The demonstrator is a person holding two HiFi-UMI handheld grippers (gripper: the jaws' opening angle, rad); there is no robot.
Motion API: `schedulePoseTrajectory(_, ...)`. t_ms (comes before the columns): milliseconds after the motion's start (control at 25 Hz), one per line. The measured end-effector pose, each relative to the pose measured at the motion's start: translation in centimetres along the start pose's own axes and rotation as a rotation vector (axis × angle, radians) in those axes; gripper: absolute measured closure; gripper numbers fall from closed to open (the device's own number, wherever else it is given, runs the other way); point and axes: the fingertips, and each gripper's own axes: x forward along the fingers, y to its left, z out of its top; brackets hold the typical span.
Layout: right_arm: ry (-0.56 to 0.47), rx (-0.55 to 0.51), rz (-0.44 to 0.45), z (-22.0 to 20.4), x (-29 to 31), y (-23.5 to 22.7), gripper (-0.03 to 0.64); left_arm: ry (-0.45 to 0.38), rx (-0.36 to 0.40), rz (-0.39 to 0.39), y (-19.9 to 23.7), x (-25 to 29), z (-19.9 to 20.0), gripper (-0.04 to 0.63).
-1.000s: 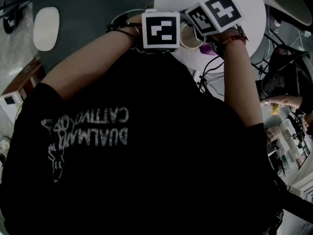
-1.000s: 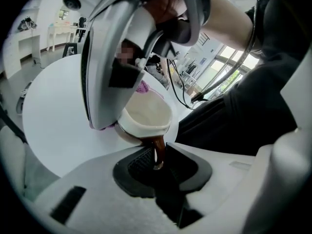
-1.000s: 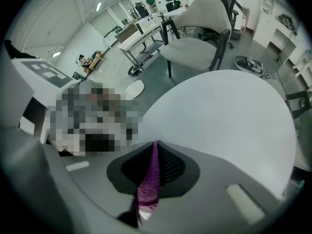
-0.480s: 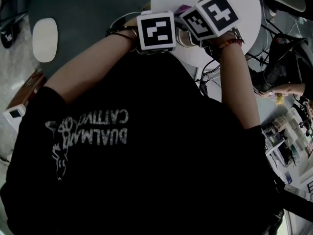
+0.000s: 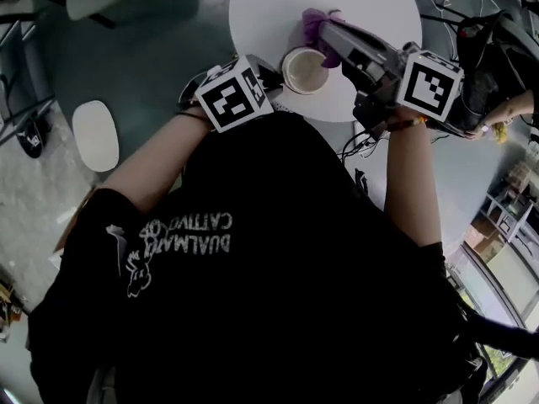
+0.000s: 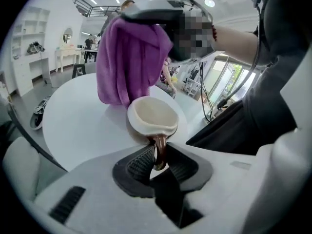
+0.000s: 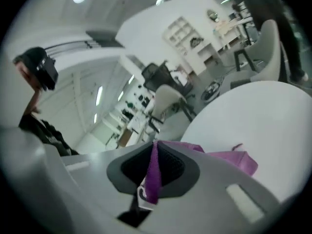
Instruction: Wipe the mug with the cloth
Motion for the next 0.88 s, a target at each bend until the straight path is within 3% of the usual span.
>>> schedulePoseTrajectory(120,-0.322,0.051,0.047,4.2,-5.0,0.2,0.586,-0.035,-0.02,0.031,0.7,0.0,0.4,0.503)
schedulePoseTrajectory(240,-0.484,0.041,0.022,6.1,-6.7,0.5,0.586,-0.07,-0.044,0.042,2.1,-1.2,-1.1,0.481)
schedulePoseTrajectory(400,-0.608,0.026,-0.016,7.5,-11.1,0.6,0.584,-0.08,-0.01,0.072,2.1,-1.9,-0.3,0.434)
schedulePoseTrajectory(520,-0.657,0.004,-0.013,8.6,-15.0,0.6,0.584,-0.155,-0.02,0.124,1.1,-2.3,2.9,0.437)
schedulePoseTrajectory(680,-0.736,0.041,0.058,9.1,-15.6,1.2,0.584,-0.316,-0.185,0.215,3.7,-5.6,4.8,0.47)
schedulePoseTrajectory(800,-0.801,0.035,0.155,9.8,-15.7,2.7,0.586,-0.344,-0.173,0.298,5.3,-8.3,6.0,0.507)
schedulePoseTrajectory(880,-0.839,-0.001,0.214,9.5,-17.5,4.2,0.586,-0.386,-0.173,0.297,4.0,-9.3,7.9,0.559)
